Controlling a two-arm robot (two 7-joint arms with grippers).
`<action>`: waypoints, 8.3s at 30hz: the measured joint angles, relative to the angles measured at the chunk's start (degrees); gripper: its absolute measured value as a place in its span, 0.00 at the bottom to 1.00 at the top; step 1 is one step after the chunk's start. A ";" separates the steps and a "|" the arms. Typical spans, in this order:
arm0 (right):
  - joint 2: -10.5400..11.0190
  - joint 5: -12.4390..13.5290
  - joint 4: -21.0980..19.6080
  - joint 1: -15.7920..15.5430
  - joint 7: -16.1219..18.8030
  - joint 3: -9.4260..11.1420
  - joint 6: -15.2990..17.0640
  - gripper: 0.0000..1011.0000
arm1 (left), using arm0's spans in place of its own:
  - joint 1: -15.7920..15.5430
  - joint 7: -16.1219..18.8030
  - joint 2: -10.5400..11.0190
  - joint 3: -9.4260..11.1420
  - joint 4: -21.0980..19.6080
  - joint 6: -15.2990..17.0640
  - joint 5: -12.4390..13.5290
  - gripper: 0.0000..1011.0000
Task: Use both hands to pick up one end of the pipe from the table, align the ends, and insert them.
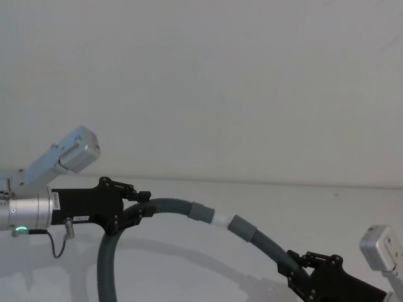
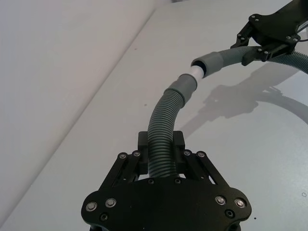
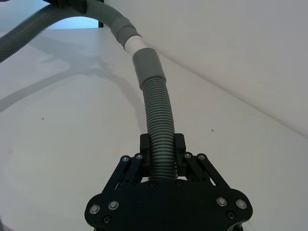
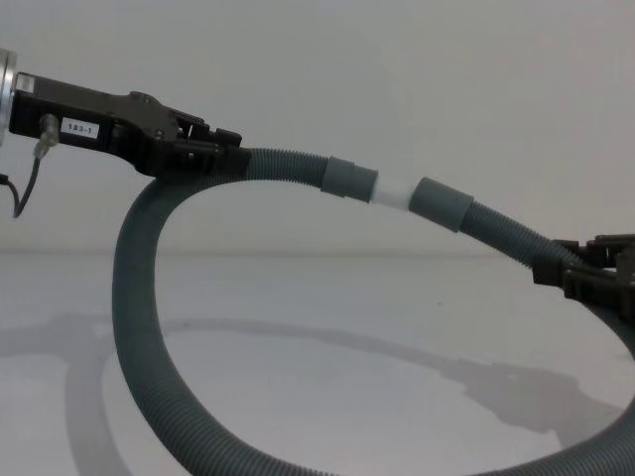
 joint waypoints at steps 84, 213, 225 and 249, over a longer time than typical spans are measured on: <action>2.88 1.50 0.03 1.75 -0.99 -4.44 -0.25 0.26 | -2.06 0.90 3.22 3.64 -0.76 0.51 -2.22 0.27; 3.32 -0.83 1.12 6.13 1.19 -7.20 -0.57 0.26 | -10.01 -5.28 0.45 11.95 10.61 -4.25 -5.83 0.27; 2.05 0.19 1.15 7.47 -1.67 -7.01 4.87 0.26 | -9.79 -4.20 -0.37 12.25 10.78 -5.33 -6.23 0.27; 0.13 0.81 1.82 8.37 -4.99 -5.80 8.75 0.26 | -9.85 -3.22 -1.53 12.26 11.94 -6.07 -6.36 0.27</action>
